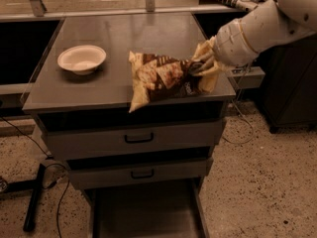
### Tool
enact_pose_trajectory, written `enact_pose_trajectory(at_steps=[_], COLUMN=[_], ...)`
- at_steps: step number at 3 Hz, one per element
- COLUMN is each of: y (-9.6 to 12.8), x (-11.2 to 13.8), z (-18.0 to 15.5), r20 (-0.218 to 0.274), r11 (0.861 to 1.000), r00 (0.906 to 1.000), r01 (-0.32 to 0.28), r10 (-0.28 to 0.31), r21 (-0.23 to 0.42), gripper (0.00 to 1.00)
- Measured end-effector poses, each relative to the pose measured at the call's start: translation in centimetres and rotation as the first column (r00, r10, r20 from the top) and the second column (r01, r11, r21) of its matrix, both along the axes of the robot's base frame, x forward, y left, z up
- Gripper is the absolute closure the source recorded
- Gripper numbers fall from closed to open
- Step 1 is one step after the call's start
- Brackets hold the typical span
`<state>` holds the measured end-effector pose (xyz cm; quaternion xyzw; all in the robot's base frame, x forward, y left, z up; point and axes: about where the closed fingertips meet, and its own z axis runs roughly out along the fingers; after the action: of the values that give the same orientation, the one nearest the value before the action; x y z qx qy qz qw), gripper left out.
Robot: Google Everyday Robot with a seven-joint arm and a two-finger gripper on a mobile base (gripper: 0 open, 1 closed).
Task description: Pick brown chip bag from bottom drawer and place on counter
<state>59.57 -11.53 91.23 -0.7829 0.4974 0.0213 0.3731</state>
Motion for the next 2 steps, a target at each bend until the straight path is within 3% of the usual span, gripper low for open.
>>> enact_pose_trajectory(at_steps=[1,2], y=[0.6,0.2], x=[4.0,6.4], z=[0.3,0.8], r20=[-0.022,-0.022], r11=[0.995,0.96], r00=[0.9968,0.9689], r01=[0.078,0.247], r10=[-0.076,-0.247], r21=[0.062,0.129], gripper=[1.0,1.0])
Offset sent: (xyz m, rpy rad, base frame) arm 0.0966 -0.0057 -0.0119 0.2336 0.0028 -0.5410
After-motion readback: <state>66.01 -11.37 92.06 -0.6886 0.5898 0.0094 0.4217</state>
